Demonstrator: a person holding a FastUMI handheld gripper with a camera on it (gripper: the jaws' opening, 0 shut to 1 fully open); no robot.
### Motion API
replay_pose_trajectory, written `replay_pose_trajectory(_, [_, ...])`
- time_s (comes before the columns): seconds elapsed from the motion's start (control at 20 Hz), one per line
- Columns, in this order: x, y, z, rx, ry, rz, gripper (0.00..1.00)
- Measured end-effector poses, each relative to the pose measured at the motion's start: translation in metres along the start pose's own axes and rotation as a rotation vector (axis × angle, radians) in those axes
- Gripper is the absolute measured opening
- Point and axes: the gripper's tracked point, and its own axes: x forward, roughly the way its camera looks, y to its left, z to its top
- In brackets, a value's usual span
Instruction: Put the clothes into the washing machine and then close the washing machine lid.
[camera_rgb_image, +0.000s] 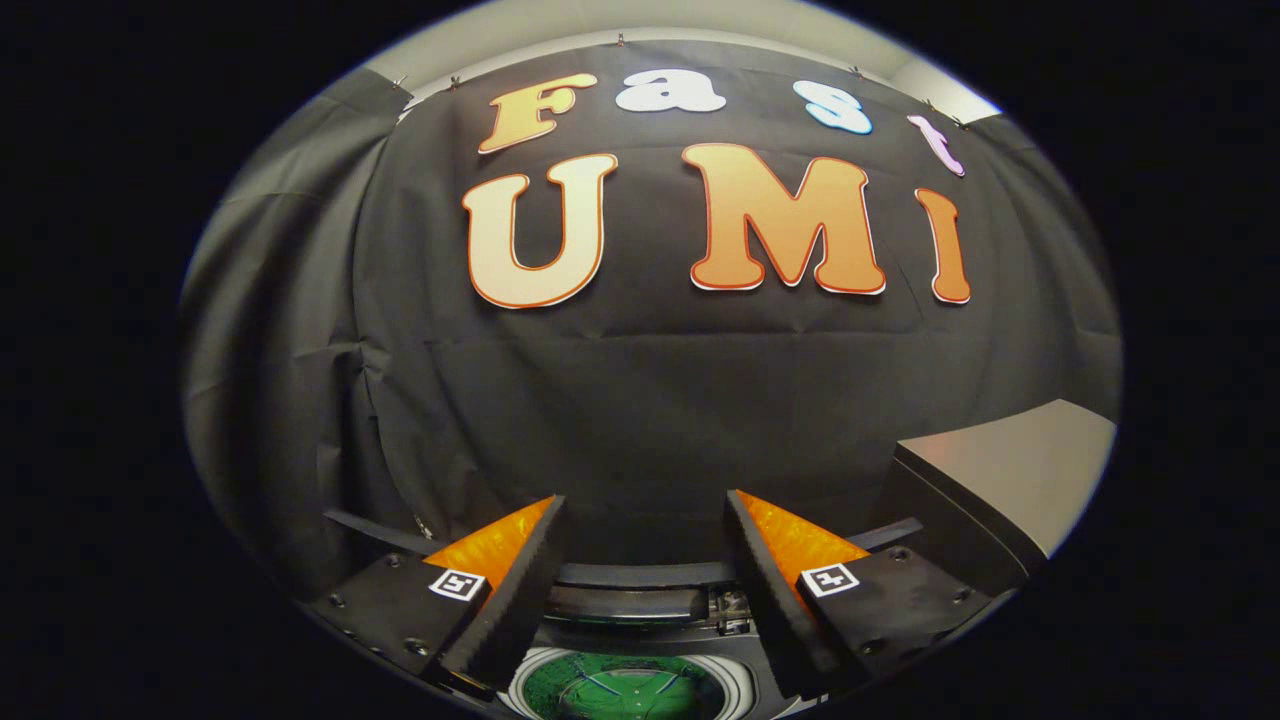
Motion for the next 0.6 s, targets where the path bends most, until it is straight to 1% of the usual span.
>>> replay_pose_trajectory(0.3, [-0.040,0.005,-0.029,-0.002,-0.004,0.037,0.99])
replay_pose_trajectory(0.4, [-0.050,0.006,-0.044,0.003,0.034,0.057,0.99])
replay_pose_trajectory(0.5, [-0.058,-0.004,-0.069,-0.003,0.109,0.032,0.98])
replay_pose_trajectory(0.6, [-0.062,-0.005,-0.086,0.026,0.147,0.033,0.99])
